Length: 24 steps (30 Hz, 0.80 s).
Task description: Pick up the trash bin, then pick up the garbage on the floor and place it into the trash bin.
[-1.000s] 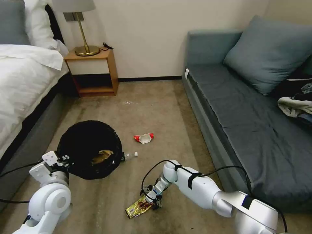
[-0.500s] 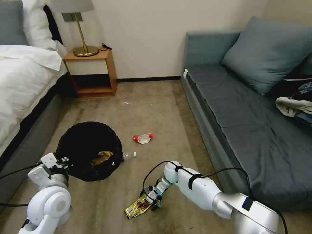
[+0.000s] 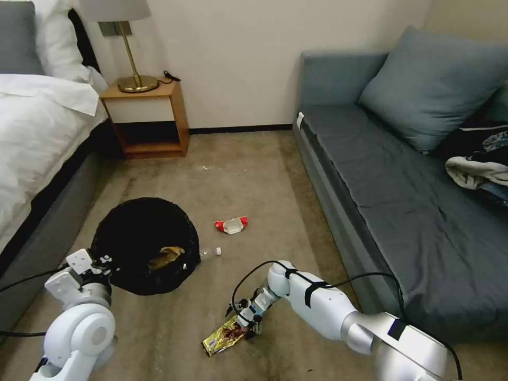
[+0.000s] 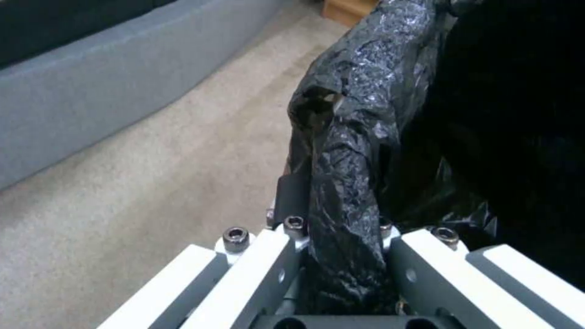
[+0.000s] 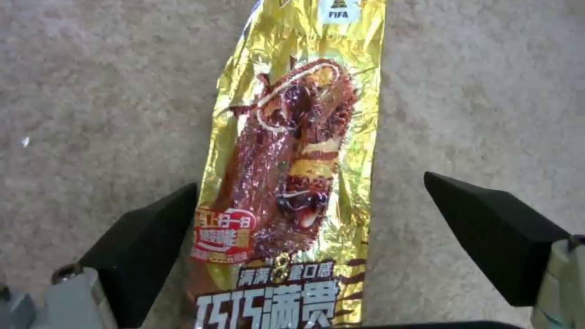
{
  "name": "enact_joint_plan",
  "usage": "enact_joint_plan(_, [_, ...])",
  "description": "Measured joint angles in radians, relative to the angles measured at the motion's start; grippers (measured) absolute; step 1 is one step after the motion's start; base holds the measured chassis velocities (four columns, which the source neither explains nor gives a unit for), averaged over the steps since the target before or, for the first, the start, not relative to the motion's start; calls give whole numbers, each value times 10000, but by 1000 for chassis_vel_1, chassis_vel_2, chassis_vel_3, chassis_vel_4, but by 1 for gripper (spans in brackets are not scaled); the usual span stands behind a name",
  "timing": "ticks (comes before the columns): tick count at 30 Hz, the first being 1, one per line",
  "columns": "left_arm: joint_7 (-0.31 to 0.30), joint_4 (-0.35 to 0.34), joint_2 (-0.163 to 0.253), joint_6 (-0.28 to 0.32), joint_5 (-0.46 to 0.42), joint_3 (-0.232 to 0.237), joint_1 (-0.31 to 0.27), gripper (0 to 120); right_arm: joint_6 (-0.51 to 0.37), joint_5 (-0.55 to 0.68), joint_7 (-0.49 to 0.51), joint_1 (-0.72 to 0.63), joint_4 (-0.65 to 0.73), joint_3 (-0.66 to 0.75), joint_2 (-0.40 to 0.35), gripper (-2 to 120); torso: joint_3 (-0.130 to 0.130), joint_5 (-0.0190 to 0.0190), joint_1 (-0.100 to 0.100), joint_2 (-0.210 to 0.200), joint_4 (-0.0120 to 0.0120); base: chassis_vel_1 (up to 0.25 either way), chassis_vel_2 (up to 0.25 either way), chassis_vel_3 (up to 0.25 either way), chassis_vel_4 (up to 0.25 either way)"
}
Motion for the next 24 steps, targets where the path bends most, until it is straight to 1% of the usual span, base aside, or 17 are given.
enact_joint_plan(13, [11, 72, -59, -20, 60, 75, -66, 3, -155, 355, -168, 130, -277, -76, 55, 95, 1, 2, 1, -2, 2, 0, 0, 0, 0])
enact_joint_plan(18, [17, 107, -37, -26, 62, 114, -130, 3, -284, 592, -477, 173, -314, -87, 64, 94, 2, 6, 1, -4, 3, 0, 0, 0, 0])
enact_joint_plan(22, [18, 119, -77, -29, 97, 165, -130, 3, -484, 927, -980, 287, -316, -178, 48, 88, 3, 3, 2, -5, 3, 0, 0, 0, 0])
enact_joint_plan(24, [19, 120, -80, -30, 113, 184, -131, 3, -663, 1179, -1317, 375, -338, -241, 44, 80, 4, 5, 2, -6, 3, 0, 0, 0, 0])
